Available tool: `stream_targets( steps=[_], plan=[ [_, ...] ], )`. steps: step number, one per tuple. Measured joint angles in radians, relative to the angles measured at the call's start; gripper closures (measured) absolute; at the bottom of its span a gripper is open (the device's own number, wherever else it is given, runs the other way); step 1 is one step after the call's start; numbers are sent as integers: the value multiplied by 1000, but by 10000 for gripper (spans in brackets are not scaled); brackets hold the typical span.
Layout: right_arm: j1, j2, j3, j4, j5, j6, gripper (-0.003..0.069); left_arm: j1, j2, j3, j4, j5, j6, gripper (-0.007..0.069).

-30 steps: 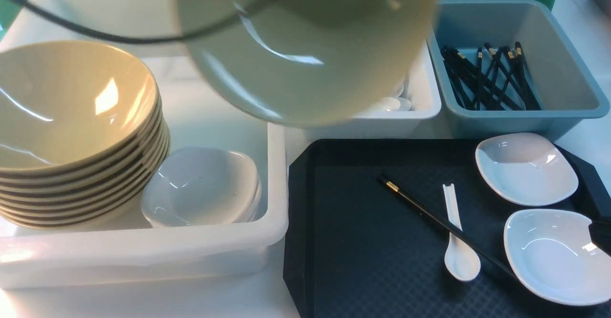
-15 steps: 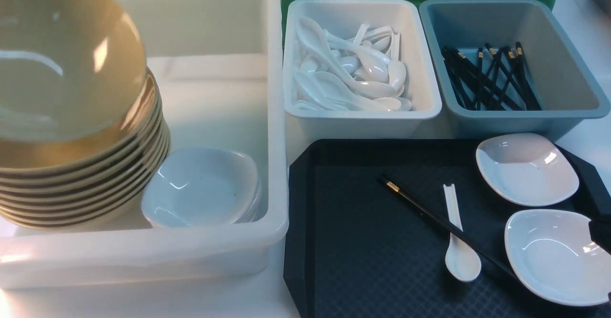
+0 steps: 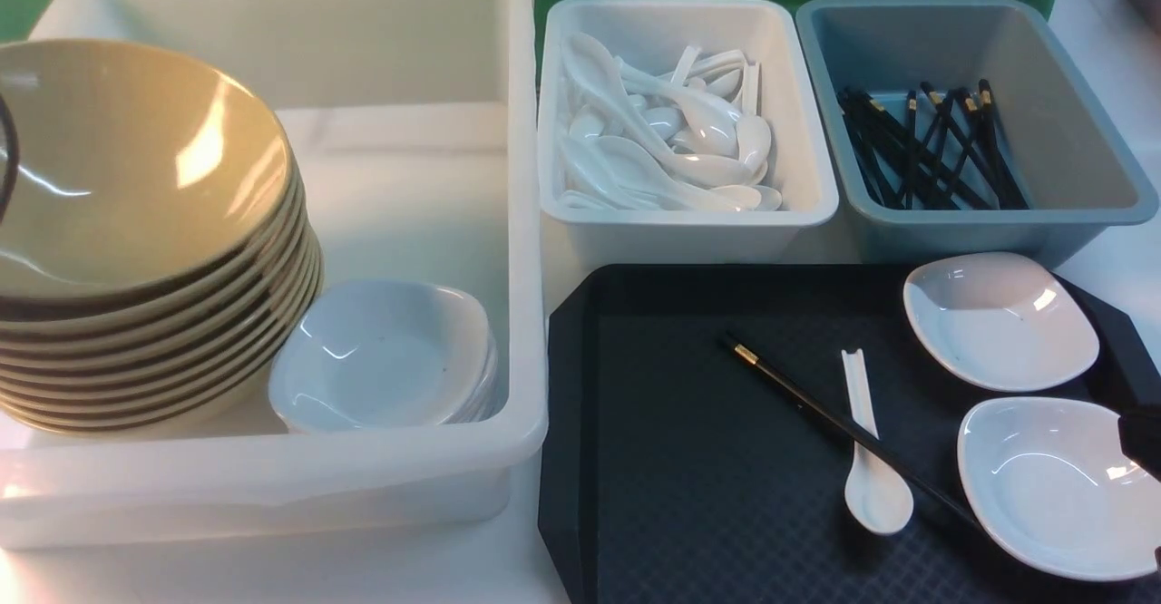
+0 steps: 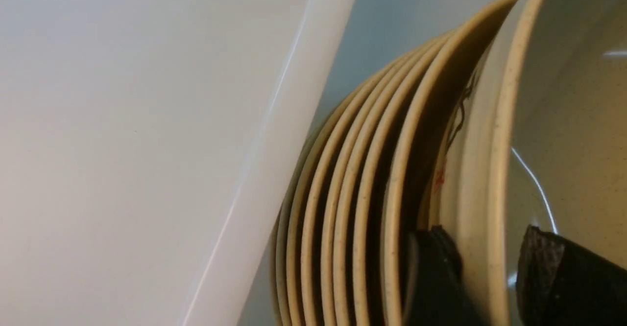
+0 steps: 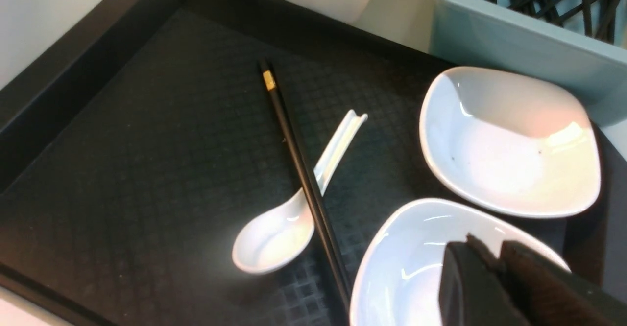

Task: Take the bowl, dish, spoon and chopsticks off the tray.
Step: Use the left arm to put the noodle bowl into the large storage box on the left, then use the right arm to grab the chopsticks

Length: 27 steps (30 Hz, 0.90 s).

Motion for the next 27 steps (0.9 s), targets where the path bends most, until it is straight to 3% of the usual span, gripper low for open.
stream_targets(
  steps=[5, 12, 18, 27],
  plan=[
    [0, 0, 0, 0, -1, 5, 540, 0, -52, 0, -4, 9, -10, 241],
    [0, 0, 0, 0, -3, 5, 540, 0, -191, 0, -4, -12, -13, 200],
    [0, 0, 48, 0, -75, 63, 538, -57, -244, 26, -90, -52, 42, 274],
    [0, 0, 74, 0, -100, 103, 536, -206, -242, 211, -105, -136, 135, 531]
  ],
)
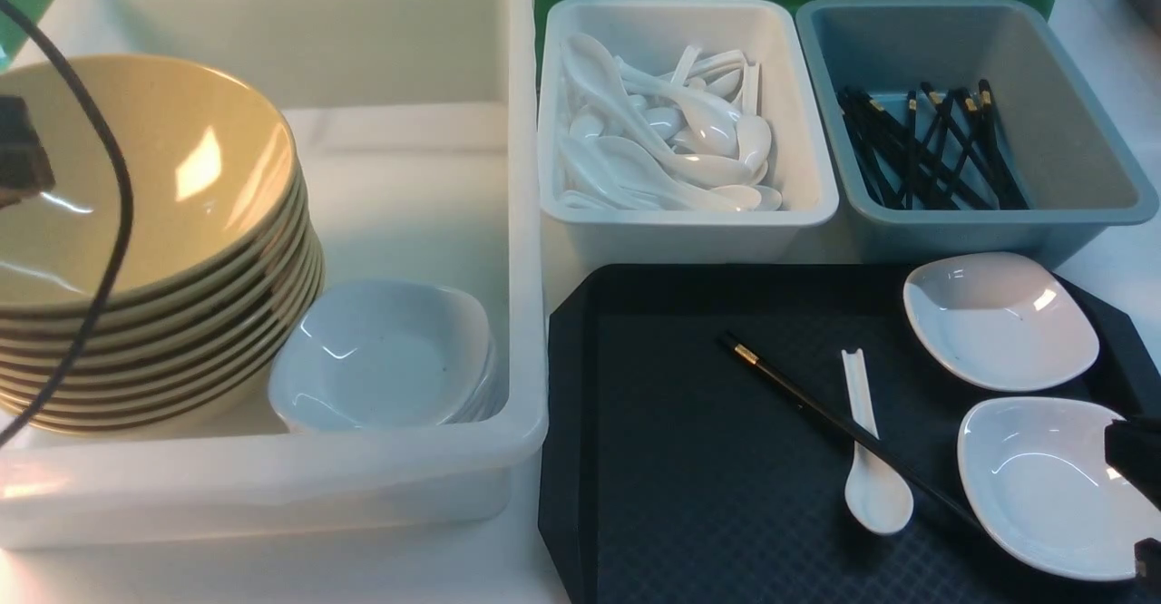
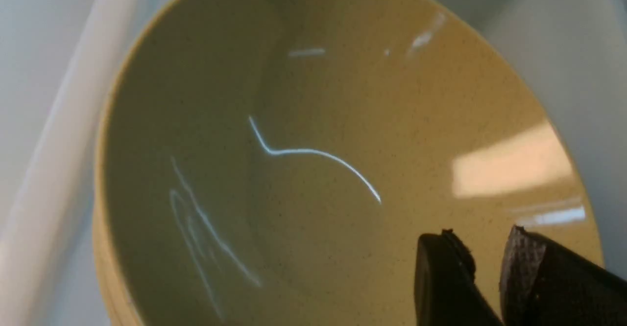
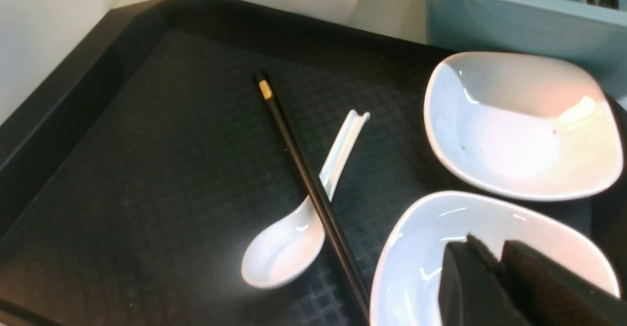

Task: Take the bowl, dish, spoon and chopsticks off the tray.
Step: Use the right arm to grab the chopsticks

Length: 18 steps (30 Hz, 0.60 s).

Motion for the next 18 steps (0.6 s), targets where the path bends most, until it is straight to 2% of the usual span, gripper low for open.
stream_targets(
  steps=[3, 6, 10, 14, 17, 18],
  plan=[
    [0, 1, 0, 1, 10, -27, 533, -24, -36, 21, -1, -5, 4, 602],
    [12, 21, -3, 1, 47, -50, 531, -62, -127, 21, -18, -33, 32, 622],
    [40, 98, -32, 1, 120, -74, 525, -151, -286, 21, -76, -91, 146, 625],
    [91, 269, -144, 1, 165, -138, 461, -284, -497, 35, -136, -143, 371, 625],
    [114, 353, -201, 1, 166, -150, 418, -317, -568, 67, -141, -153, 437, 625],
    [136, 445, -261, 1, 169, -153, 368, -338, -625, 110, -141, -153, 480, 625]
  ],
)
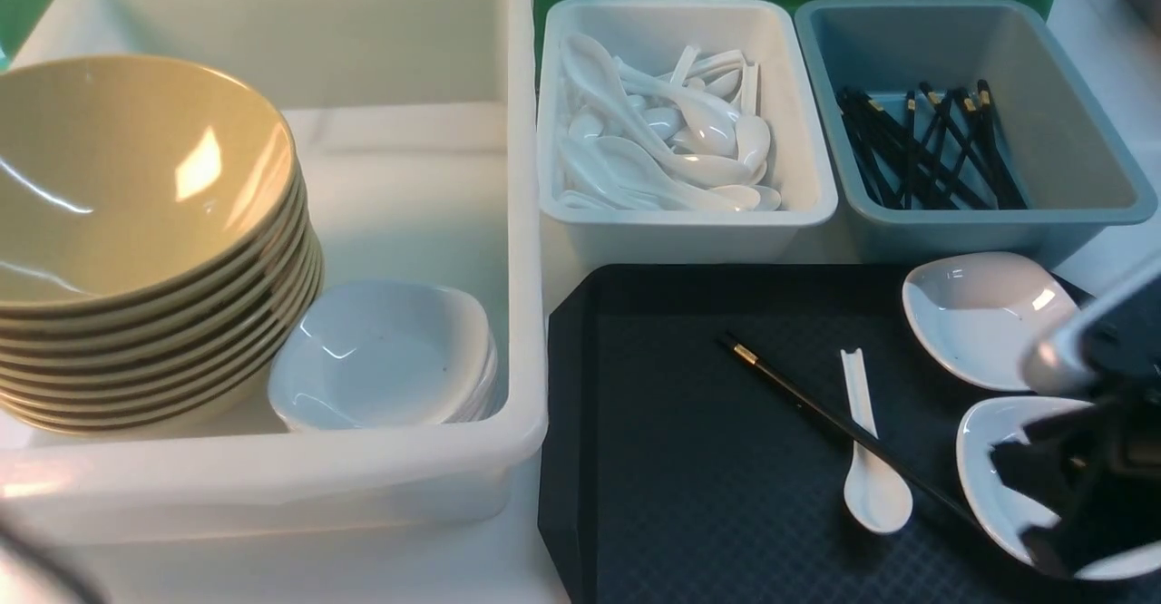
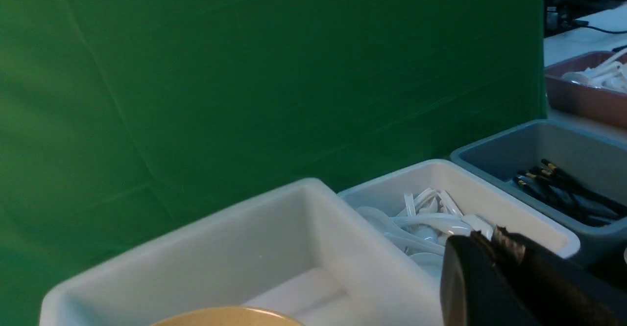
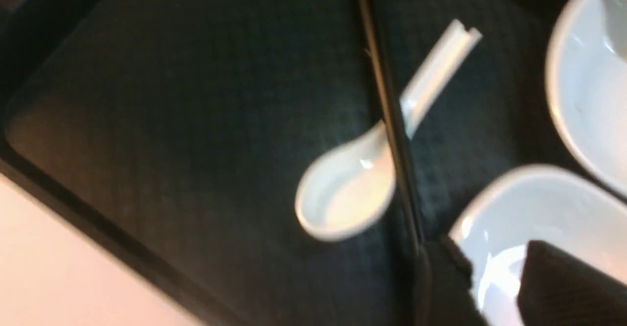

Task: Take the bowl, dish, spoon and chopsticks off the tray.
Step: Use the right arm to grab the chopsticks

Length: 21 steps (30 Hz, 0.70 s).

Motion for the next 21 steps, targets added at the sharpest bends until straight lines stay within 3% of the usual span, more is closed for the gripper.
stream_targets(
  steps=[5, 11, 16, 21],
  plan=[
    [20, 252, -169, 0, 71, -7, 298, -17, -134, 174, 8, 88, 57, 625],
    [25, 483, -324, 0, 101, -29, 288, -17, -220, 348, 15, 217, 64, 625],
    [39, 577, -375, 0, 35, -66, 288, -17, -227, 444, 4, 197, 64, 625],
    [42, 677, -387, 0, -57, -77, 288, -17, -227, 496, -68, 74, 64, 625]
  ],
)
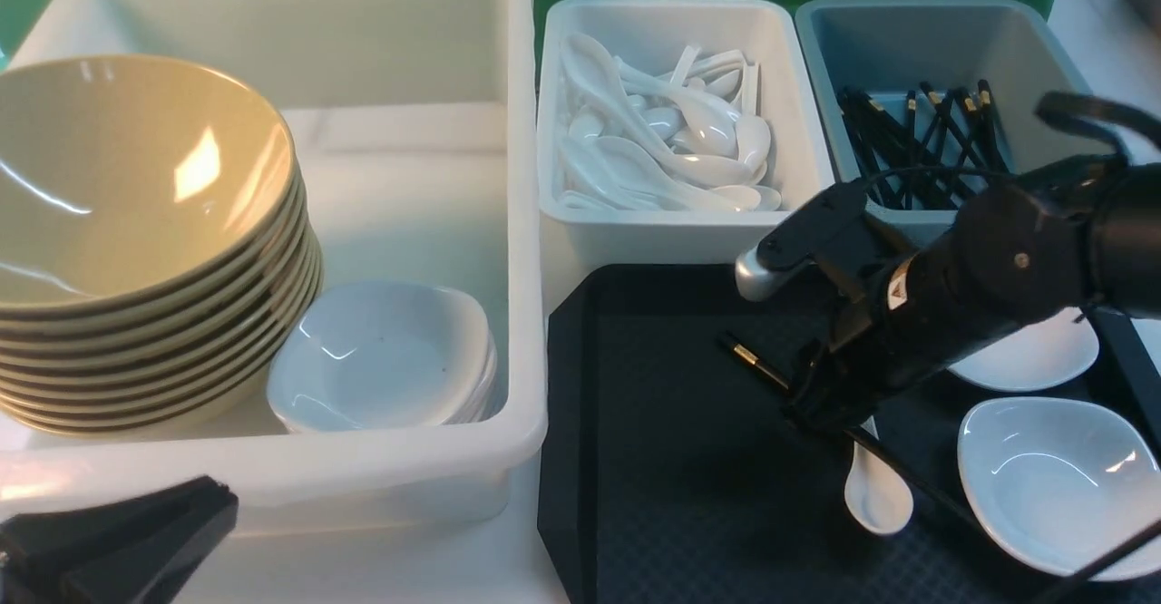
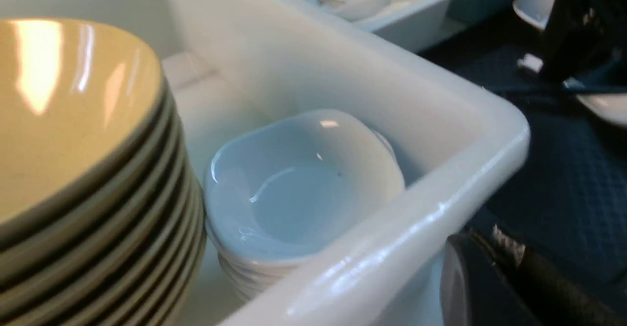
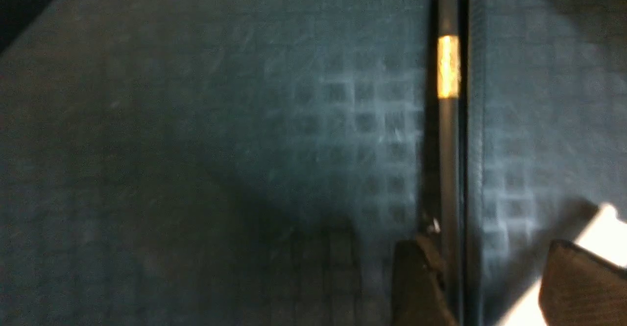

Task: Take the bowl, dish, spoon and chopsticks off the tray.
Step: Use the right arm to grab the chopsticks, then use the right arm to put the chopsticks into the small storage box on the right

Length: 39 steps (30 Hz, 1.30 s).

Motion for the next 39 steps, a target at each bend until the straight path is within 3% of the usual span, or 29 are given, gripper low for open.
stream_targets(
  steps=[5, 11, 17, 25, 27, 31, 33, 34, 35, 39],
  plan=[
    [0, 75, -4, 3, -14, -1, 331, 0, 0, 2, -19, -47, 0, 625],
    [1, 80, -13, 12, -1, 0, 512, 0, 0, 2, -22, -51, 0, 625],
    [3, 23, -21, 7, 56, 0, 514, 0, 0, 2, -17, -56, 0, 625],
    [51, -313, -27, 25, 52, -9, 514, 0, 0, 2, -10, -67, 0, 625],
    [53, -398, -31, 26, -30, -28, 514, 0, 0, 2, -9, -74, 0, 625],
    [9, -472, -32, 26, -358, -95, 514, 0, 0, 2, -8, -80, 0, 625],
    [-58, -435, -32, 26, -626, -110, 514, 0, 0, 2, -7, -81, 0, 625],
    [-63, -435, -32, 26, -626, -110, 514, 0, 0, 2, -7, -81, 0, 625],
    [-108, -383, -33, 26, -789, -108, 514, 0, 0, 2, -7, -81, 0, 625],
    [-196, -202, -53, 31, -1058, -70, 514, 0, 0, 2, -7, -82, 0, 625]
  ],
)
